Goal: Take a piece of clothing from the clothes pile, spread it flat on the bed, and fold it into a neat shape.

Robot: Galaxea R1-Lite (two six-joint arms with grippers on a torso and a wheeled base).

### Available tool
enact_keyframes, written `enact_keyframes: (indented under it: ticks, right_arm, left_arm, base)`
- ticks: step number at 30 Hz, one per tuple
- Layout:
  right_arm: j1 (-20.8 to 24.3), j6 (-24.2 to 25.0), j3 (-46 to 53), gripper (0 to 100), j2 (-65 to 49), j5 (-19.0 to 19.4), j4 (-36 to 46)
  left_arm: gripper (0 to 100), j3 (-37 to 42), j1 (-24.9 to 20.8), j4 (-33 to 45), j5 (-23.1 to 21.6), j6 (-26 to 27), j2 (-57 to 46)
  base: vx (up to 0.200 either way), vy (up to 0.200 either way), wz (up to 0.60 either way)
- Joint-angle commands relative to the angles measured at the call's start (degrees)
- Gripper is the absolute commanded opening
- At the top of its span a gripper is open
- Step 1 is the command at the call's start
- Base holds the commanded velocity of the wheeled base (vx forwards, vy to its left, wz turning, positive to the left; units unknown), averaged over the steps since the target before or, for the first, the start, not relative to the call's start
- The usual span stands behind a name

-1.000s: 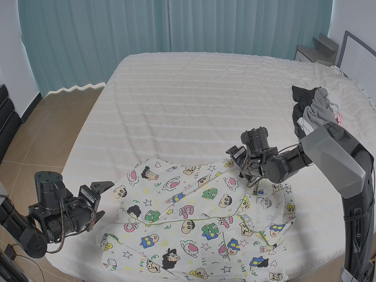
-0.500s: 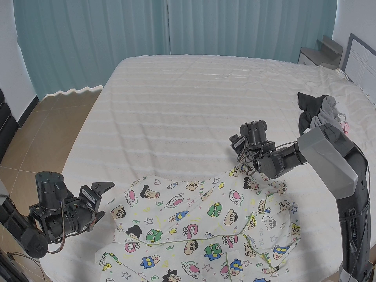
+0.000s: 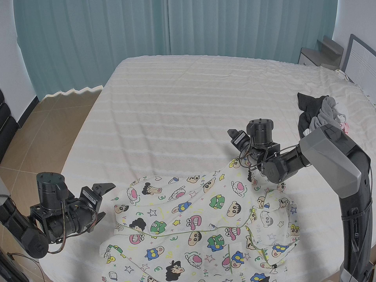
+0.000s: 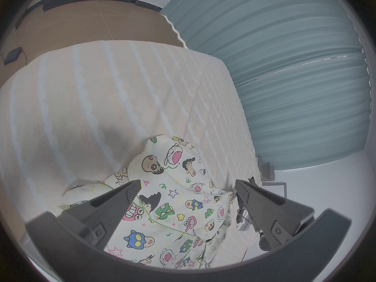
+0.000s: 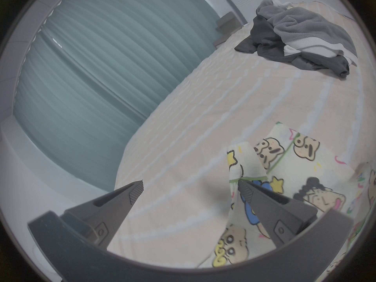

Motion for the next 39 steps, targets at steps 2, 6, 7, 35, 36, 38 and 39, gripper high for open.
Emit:
enact_keyframes:
  ticks: [2,6,7,35,36,38,39]
  right_arm:
    - [0.4,-4.0,7.8,100,-4.3,4.2,0.1]
    - [-0.1,-4.3,8.9,100,-5.3,4.3,0.1]
    - [-0.1,-4.5,9.8,100,-5.9,4.4,0.6]
    - [1.5,-4.5,50.3,100,-22.6,5.5,-25.8]
    - [1.6,-3.9,51.9,100,-23.6,5.5,-27.0]
    - [2.0,-2.9,54.0,100,-25.1,6.1,-29.2]
    - [2.0,-2.8,54.3,100,-25.1,6.1,-29.4]
  left_arm:
    - [100,0.1,-0.5,0.0,-0.1,0.0,0.6]
    - [100,0.1,-0.5,0.0,-0.1,0.0,1.1]
    - [100,0.2,-0.5,0.0,-0.1,0.0,1.1]
    - [100,-6.1,1.0,-0.7,-0.6,0.3,4.2]
    - [100,-8.6,1.7,0.2,-0.5,1.0,5.3]
    - [100,-14.7,3.7,4.8,-0.2,4.3,8.0]
    - [100,-15.3,3.9,5.3,-0.1,4.7,8.2]
  base:
    - [0.000,0.000,0.00]
    - [0.000,0.000,0.00]
    - [0.000,0.000,0.00]
    - [-0.050,0.000,0.00]
    - [0.000,0.000,0.00]
    - [0.000,0.000,0.00]
    - [0.000,0.000,0.00]
